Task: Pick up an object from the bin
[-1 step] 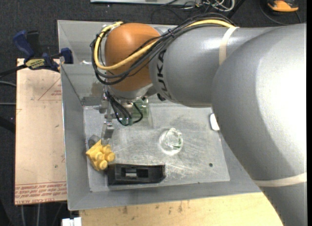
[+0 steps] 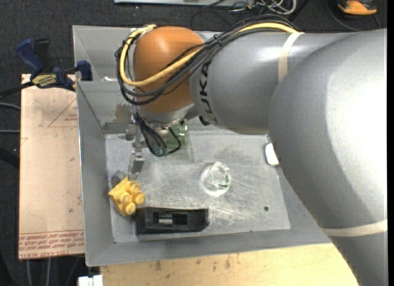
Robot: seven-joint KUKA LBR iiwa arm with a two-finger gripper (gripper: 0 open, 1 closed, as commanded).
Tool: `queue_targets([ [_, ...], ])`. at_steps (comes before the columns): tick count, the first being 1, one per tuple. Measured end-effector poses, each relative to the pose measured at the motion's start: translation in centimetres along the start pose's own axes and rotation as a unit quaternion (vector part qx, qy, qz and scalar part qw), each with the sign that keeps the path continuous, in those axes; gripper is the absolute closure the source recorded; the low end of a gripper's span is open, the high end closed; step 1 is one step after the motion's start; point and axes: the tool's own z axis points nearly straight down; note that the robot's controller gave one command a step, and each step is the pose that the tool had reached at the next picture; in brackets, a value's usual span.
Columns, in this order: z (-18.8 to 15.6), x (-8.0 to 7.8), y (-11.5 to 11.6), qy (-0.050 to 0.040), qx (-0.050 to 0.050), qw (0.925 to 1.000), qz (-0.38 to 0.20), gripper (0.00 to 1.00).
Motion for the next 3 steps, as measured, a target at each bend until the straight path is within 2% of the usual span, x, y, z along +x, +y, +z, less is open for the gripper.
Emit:
queue_targets([
  [1, 1.7, 0.9, 1.0, -0.0169, -0.005, 0.993, -0.117, 0.0],
  [2, 2.7, 1.1, 0.7, -0.015, -0.003, 0.9925, -0.121, 0.0],
  [3, 2.8, 1.8, 1.6, -0.0302, -0.004, 0.9659, -0.257, 0.0],
])
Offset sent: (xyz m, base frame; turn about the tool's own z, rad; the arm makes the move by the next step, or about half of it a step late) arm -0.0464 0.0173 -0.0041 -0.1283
